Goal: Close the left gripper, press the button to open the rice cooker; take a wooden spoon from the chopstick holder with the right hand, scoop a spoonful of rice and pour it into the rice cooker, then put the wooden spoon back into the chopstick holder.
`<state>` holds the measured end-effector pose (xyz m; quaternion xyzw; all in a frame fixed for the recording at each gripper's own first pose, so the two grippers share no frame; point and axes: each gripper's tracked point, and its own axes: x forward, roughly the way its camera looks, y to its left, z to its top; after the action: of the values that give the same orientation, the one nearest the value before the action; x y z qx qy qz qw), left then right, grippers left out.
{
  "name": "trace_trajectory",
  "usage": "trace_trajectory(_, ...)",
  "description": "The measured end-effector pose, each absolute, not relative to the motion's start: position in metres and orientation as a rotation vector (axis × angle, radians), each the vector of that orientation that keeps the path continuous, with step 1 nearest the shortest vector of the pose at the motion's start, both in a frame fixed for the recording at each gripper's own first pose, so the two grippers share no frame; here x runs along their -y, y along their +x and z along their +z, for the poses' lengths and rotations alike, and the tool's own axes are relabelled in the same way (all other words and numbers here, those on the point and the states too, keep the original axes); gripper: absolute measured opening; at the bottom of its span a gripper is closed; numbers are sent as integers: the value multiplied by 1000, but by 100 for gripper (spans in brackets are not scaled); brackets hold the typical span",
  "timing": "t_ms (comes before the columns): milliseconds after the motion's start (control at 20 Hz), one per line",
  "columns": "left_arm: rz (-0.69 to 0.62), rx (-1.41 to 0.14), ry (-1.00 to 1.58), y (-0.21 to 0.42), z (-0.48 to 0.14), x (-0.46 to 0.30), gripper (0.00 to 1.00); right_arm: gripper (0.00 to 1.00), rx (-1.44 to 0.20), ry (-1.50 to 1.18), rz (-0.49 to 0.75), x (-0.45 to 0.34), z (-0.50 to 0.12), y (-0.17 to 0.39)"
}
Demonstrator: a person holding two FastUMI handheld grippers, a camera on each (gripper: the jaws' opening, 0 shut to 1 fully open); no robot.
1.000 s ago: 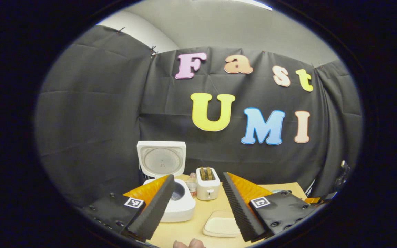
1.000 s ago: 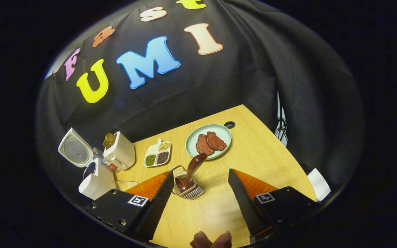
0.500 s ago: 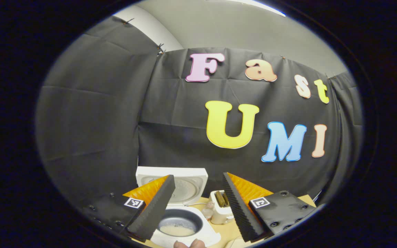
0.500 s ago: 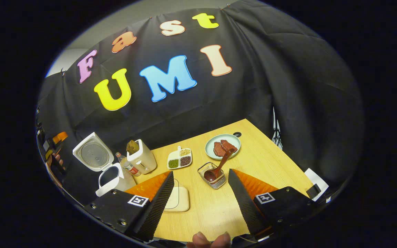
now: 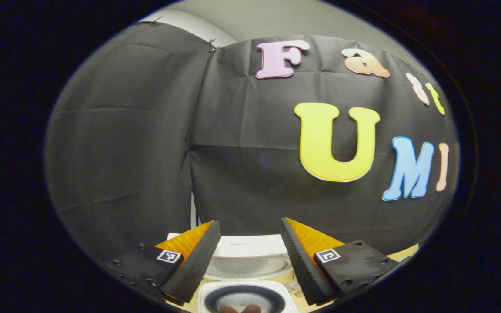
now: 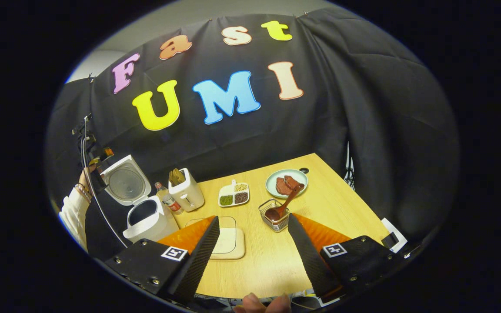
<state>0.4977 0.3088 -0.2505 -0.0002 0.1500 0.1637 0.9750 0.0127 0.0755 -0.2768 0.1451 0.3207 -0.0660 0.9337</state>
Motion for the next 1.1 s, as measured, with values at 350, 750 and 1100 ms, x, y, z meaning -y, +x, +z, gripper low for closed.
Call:
trace_trajectory(350,311,-437,21,525,-302,-321,94,97,-682,233,-42,-103,-275,19)
trace_trajectory(750,263,-354,20,450,-302,-285,96,97,-733,309,73,-147,-288,18)
trace_trajectory(1100,263,-384,33,356,-348,-247,95,97,-765,335,110,-154,-296,3)
